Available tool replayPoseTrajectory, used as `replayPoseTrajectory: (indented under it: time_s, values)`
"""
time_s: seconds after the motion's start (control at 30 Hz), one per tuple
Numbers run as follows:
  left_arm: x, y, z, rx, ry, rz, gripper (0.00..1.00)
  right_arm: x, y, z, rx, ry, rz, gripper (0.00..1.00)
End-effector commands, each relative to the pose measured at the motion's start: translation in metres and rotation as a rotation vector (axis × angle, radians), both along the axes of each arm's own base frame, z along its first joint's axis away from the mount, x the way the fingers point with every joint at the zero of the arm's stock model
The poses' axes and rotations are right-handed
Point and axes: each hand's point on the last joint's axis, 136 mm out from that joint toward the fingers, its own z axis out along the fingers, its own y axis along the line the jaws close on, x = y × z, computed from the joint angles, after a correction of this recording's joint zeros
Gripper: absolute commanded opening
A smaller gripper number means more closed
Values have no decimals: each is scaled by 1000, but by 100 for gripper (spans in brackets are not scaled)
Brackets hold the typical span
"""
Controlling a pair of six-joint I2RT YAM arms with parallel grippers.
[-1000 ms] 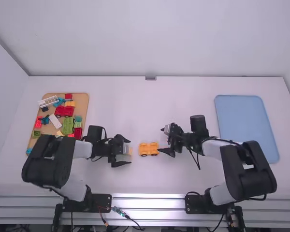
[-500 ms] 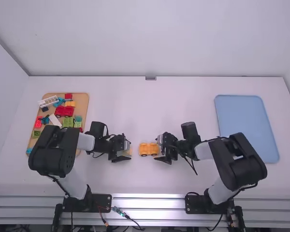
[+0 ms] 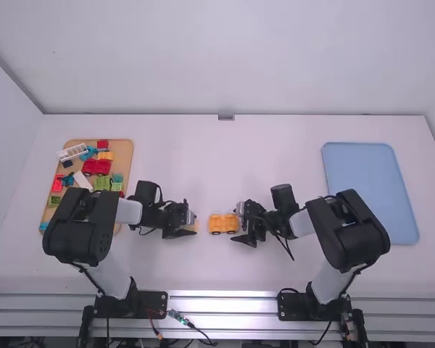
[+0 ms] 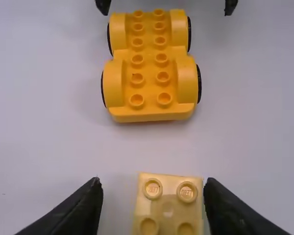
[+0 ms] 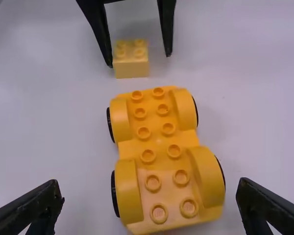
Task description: Assemble lego blocks to make yellow taxi
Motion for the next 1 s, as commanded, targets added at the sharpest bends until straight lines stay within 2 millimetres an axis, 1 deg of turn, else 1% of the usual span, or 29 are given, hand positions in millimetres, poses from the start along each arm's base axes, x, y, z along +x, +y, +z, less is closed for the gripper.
replayPoseTrajectory:
  time_s: [0.0, 0.13, 0.23, 0.33, 0.37, 0.47, 0.63, 0.73, 0.77, 0.8, 0.87, 0.97]
  values:
    - [-10, -2, -3, -11, 10, -17, 49, 2, 4, 3, 18, 6, 12, 94]
    - [-12, -2, -4, -11, 18, -17, 49, 1, 5, 5, 34, 7, 23, 94]
    - [-12, -2, -4, -15, 18, -18, 46, 1, 5, 5, 34, 6, 24, 94]
    - [-12, -4, -1, -33, 11, -23, 47, 0, 6, 6, 40, 7, 28, 94]
    - [-12, -5, 0, -44, 4, -27, 49, 0, 6, 6, 39, 6, 28, 94]
    - [-12, -5, -3, -42, -17, -37, 49, 0, 6, 6, 39, 6, 28, 94]
    - [-12, -3, -4, -42, 0, -25, 48, 2, 3, 6, 39, 7, 18, 95]
    - [-13, -3, -5, -42, 3, -26, 46, 2, 4, 6, 40, 9, 19, 95]
    - [-12, -3, -5, -42, 3, -24, 39, 1, 5, 6, 39, 9, 22, 95]
    - [-12, -3, -5, -42, 4, -24, 37, 1, 5, 6, 39, 9, 22, 95]
    - [-12, -3, -7, -42, 8, -26, 35, 1, 5, 6, 39, 9, 22, 95]
    - [-12, -2, -11, -41, 24, -23, 34, 1, 5, 6, 39, 10, 22, 95]
